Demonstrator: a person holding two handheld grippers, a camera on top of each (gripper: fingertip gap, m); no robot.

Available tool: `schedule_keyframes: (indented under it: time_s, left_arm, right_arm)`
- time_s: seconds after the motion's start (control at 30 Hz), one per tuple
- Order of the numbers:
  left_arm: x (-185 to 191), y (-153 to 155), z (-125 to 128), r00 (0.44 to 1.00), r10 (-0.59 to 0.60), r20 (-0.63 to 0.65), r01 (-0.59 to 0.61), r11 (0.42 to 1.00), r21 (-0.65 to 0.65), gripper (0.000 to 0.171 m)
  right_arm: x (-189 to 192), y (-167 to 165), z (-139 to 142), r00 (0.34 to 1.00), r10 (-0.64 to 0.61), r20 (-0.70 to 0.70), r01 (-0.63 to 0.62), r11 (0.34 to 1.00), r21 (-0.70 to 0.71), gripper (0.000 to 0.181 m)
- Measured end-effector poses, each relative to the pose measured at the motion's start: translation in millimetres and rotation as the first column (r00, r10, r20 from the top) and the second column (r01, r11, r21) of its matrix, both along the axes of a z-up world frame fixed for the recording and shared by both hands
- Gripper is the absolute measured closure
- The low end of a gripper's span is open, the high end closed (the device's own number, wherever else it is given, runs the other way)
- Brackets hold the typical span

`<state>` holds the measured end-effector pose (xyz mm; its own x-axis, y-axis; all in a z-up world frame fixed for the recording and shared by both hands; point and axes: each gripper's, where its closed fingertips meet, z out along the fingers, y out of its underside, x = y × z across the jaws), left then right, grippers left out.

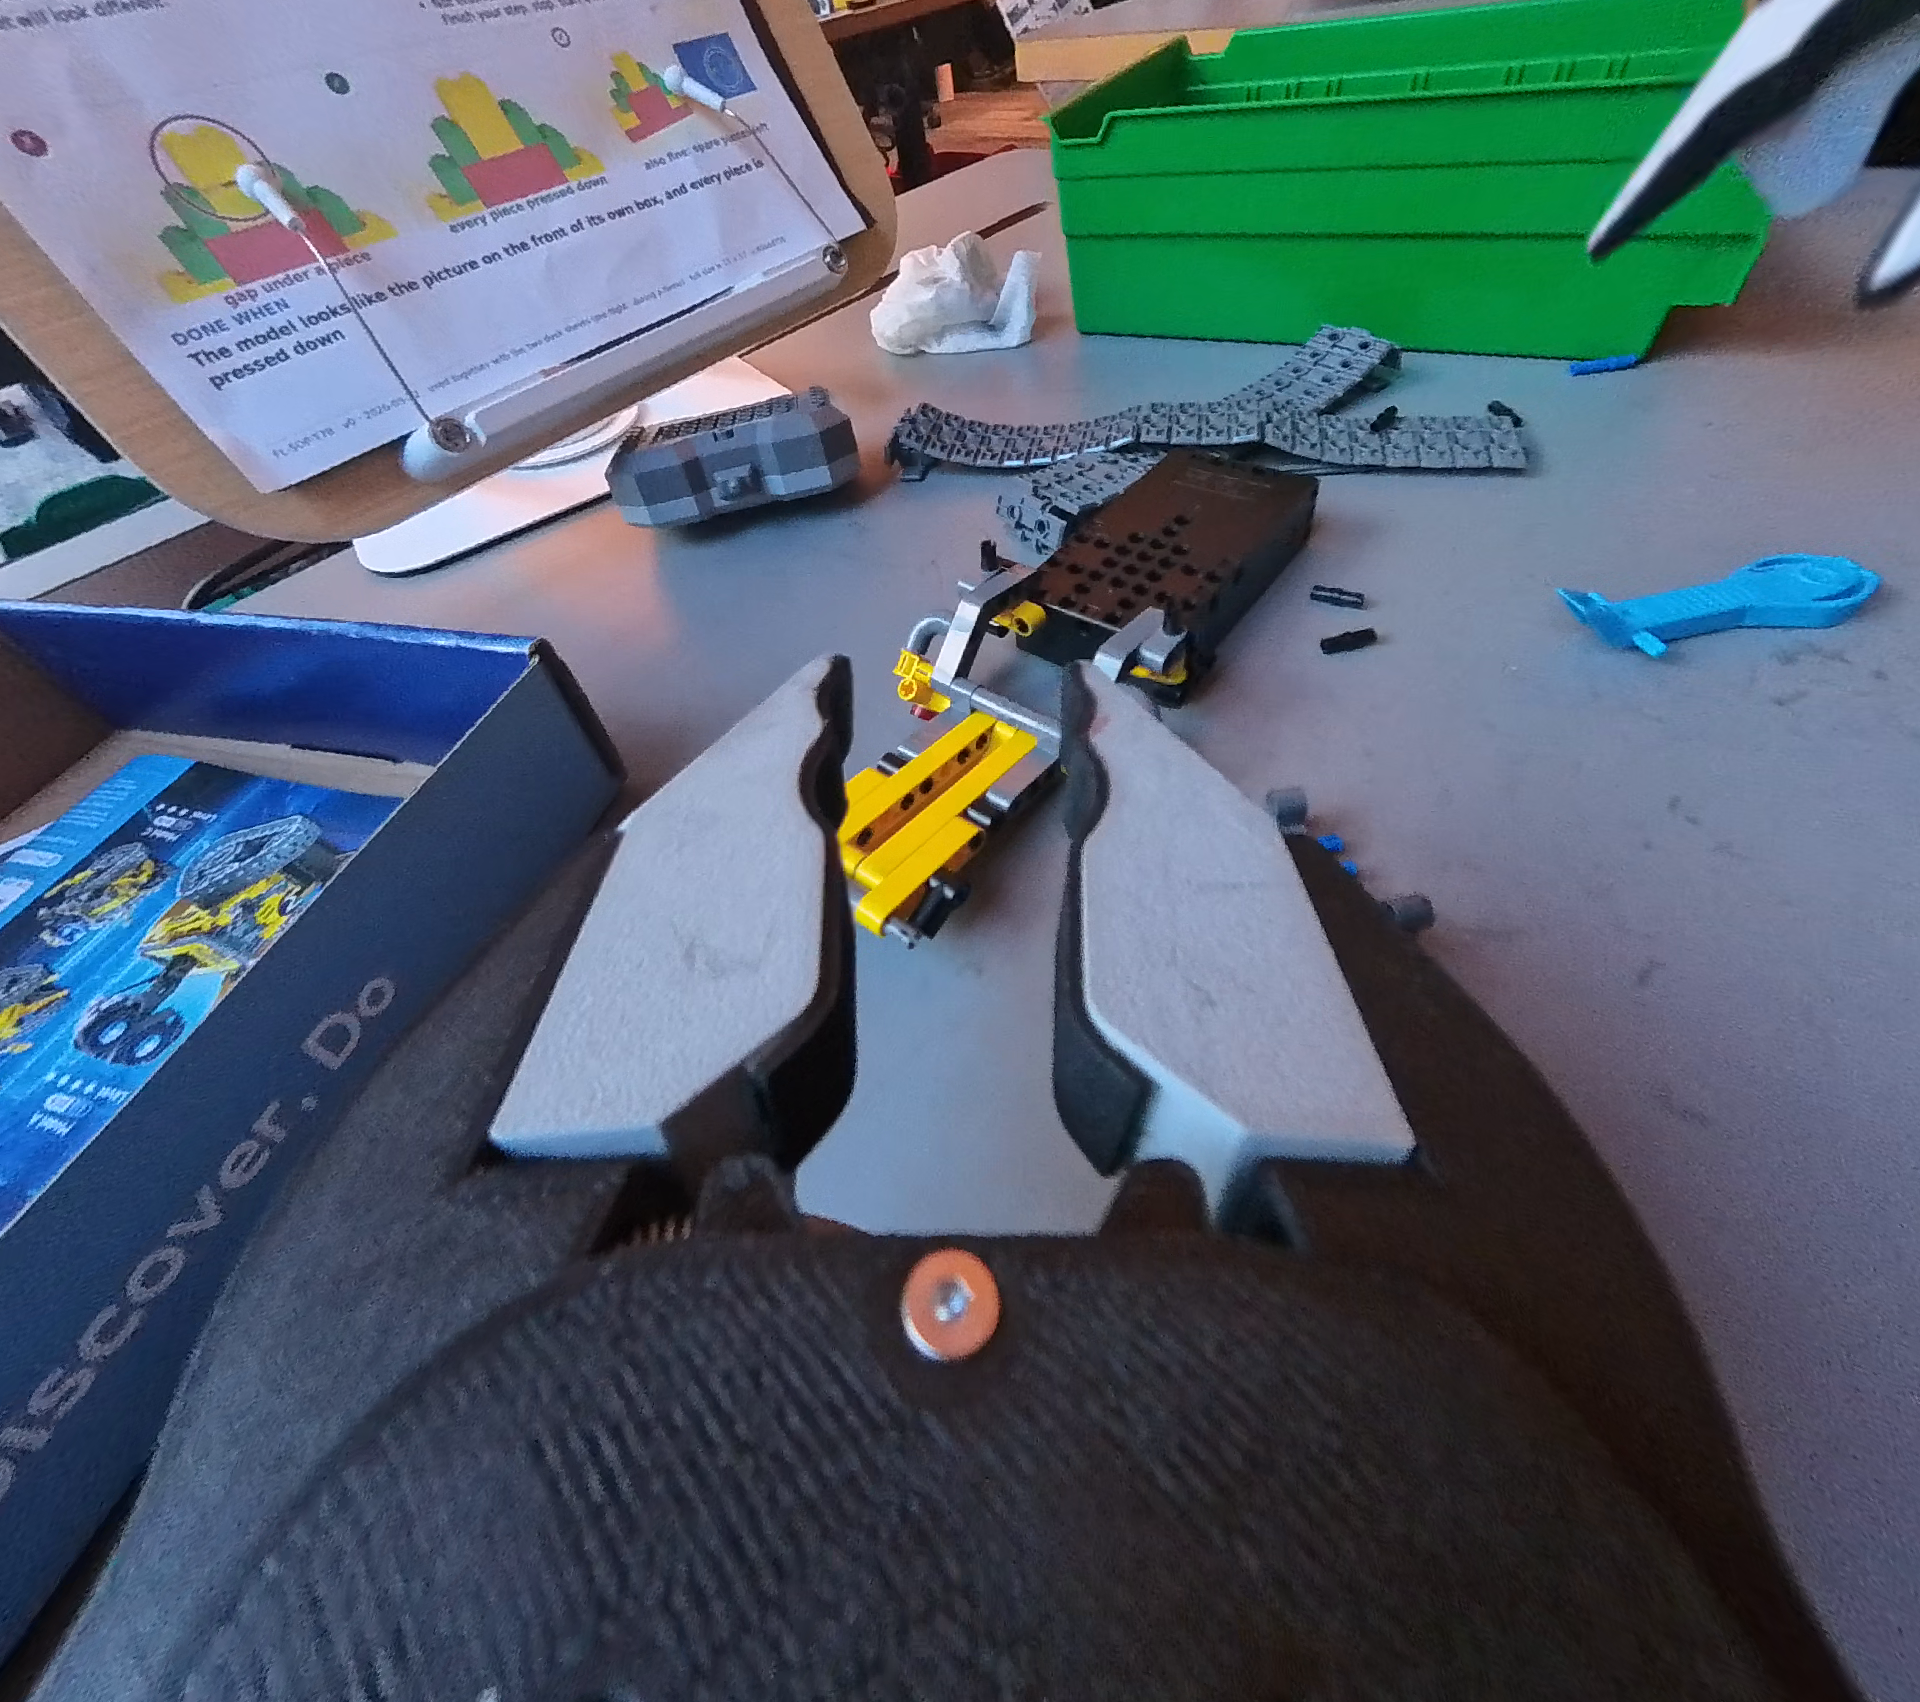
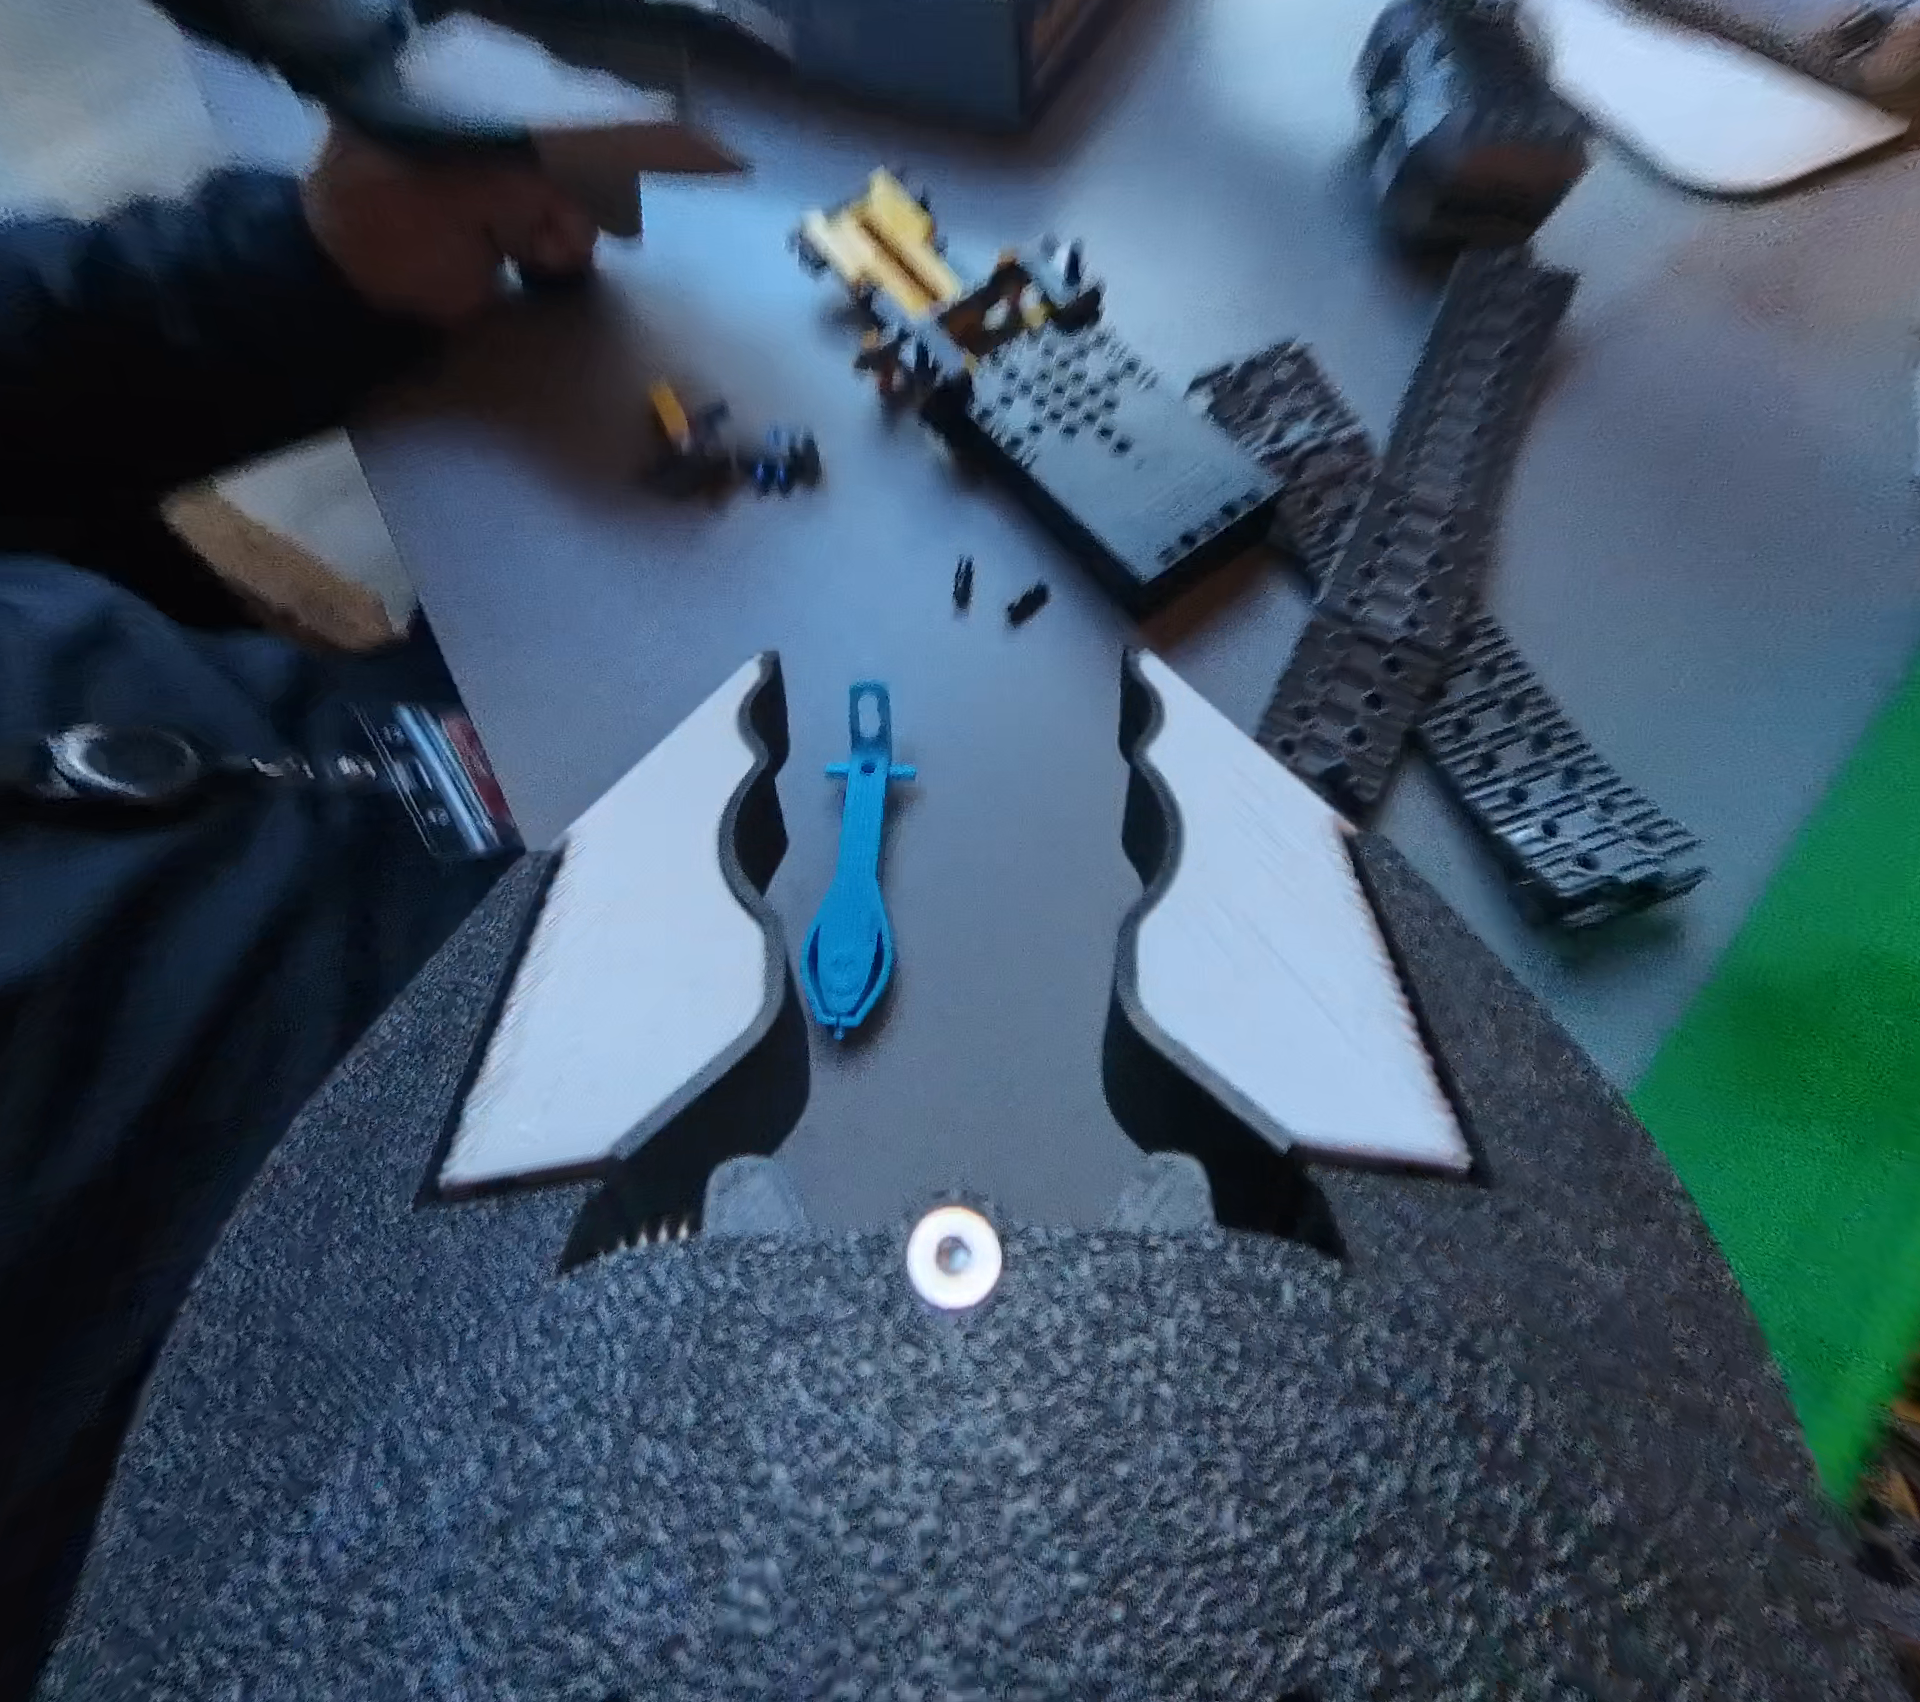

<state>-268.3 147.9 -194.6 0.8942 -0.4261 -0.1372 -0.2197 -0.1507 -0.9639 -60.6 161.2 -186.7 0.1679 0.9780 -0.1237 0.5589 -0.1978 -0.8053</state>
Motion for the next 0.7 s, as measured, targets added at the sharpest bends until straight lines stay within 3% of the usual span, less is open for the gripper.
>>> schedule_keyframes:
  time_s: [0.2, 0.33, 0.5, 0.7]
  left_arm:
    - [1.6, 0.8, 0.0, 1.000, -0.003, -0.007, 0.003, 1.000, 0.003, 0.133]
    - [2.3, 0.8, 0.3, 1.000, -0.015, 0.002, 0.015, 1.000, 0.001, 0.136]
    - [3.8, 1.2, -1.5, 1.000, -0.015, -0.021, 0.015, 1.000, 0.000, 0.136]
    - [-0.2, -4.2, 9.6, 1.000, -0.008, 0.017, 0.006, 0.998, 0.070, 0.132]
  right_arm:
    - [-21.1, -9.8, -31.7, 0.995, 0.032, 0.089, -0.029, 0.999, -0.029, 0.131]
    - [-13.0, 5.0, -45.0, 0.986, -0.021, 0.168, 0.017, 1.000, 0.026, 0.140]
    - [-12.1, 24.0, -24.1, 0.995, -0.077, 0.062, 0.076, 0.997, 0.022, 0.151]
    - [-47.1, 25.3, -18.8, 0.996, -0.048, -0.069, 0.046, 0.998, -0.031, 0.148]
